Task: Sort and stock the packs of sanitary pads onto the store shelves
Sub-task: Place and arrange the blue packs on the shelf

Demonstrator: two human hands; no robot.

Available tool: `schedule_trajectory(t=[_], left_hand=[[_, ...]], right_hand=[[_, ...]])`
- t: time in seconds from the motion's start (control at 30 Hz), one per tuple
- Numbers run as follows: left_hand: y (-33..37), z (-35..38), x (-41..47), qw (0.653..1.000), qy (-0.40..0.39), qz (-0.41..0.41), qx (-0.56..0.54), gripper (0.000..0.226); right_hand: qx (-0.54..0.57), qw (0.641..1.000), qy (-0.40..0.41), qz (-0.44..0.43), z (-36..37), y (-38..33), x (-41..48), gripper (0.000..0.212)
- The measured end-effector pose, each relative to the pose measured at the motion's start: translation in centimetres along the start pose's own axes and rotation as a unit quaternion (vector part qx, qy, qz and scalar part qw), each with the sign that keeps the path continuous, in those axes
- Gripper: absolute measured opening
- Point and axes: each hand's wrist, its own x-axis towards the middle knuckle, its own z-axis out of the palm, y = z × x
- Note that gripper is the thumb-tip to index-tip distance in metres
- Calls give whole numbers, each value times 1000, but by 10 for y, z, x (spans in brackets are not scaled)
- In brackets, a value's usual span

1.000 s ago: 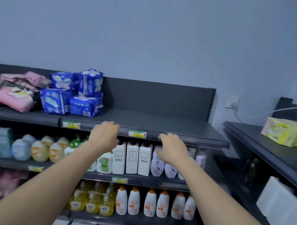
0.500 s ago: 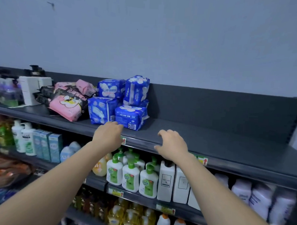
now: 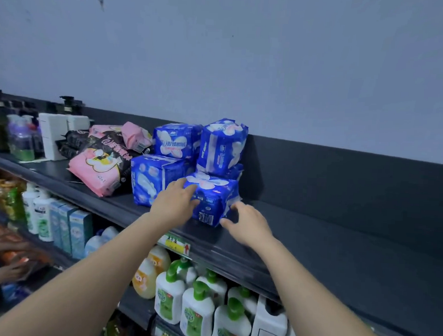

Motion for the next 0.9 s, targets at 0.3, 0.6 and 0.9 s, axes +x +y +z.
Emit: schedule_trajectory(t=[0.3,0.6,0.9], left_hand=[[-7,20,50,983,49,-60,-165,28],[-33,22,27,945,42,-14,-323,33],[-99,-2,51,904,254,-166,-301,73]], right_hand=[[315,941,11,124,27,11,55,57],[559,820,28,122,38,-15,64,65],[472,857,192,81,46,-24,52,79]])
